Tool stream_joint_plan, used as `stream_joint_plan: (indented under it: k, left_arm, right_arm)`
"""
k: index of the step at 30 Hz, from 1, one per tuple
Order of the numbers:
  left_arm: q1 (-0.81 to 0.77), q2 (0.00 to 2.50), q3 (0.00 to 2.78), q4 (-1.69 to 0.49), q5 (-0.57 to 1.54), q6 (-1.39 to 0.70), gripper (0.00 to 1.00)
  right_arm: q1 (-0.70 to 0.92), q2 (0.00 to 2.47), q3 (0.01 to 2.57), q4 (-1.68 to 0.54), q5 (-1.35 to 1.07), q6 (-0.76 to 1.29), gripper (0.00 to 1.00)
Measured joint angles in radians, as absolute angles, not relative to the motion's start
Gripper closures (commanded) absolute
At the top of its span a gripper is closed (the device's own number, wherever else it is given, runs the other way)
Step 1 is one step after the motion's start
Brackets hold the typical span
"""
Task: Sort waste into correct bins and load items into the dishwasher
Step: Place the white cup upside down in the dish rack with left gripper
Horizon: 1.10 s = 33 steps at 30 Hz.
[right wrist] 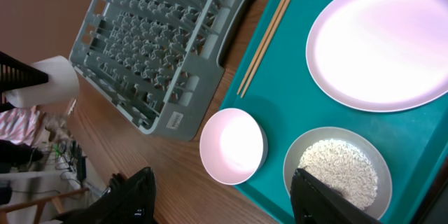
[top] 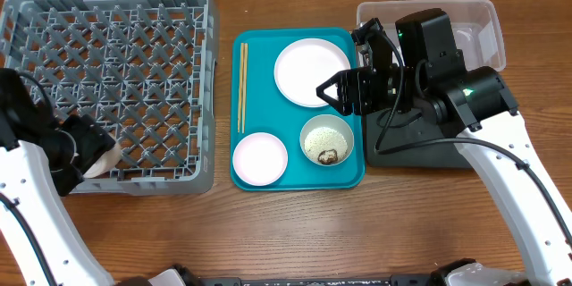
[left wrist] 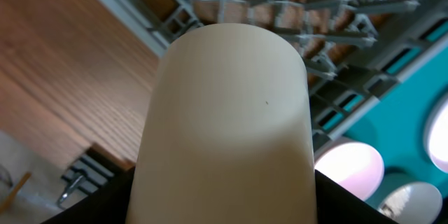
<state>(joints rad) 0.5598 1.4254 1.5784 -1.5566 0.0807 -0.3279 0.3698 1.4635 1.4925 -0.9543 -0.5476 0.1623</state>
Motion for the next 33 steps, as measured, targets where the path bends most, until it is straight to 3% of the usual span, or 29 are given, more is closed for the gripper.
stream_joint_plan:
  k: [8, 12, 16, 33]
  left_arm:
    - [0.59, 1.56, 1.578, -1.506, 0.047, -0.342, 0.36]
    - [0.59, 1.635, 1.578, -1.484, 0.048, -0.347, 0.25]
    - [0.595, 1.682, 1.578, -1.456, 0.051, -0.371, 0.22]
    - [0.7, 1.781, 1.578, -1.411, 0.192, -0.329, 0.34]
  right_arm:
    - [0.37, 1.464, 1.493, -0.957, -0.545, 0.16, 0.37]
    - [0.37, 1.464, 1.493, -0.963, -0.545, 0.16, 0.37]
    - [0.37, 1.464, 1.493, -0.976, -0.544, 0.16, 0.37]
    - [0.37, 1.464, 1.493, -0.986, -0.543, 0.16, 0.37]
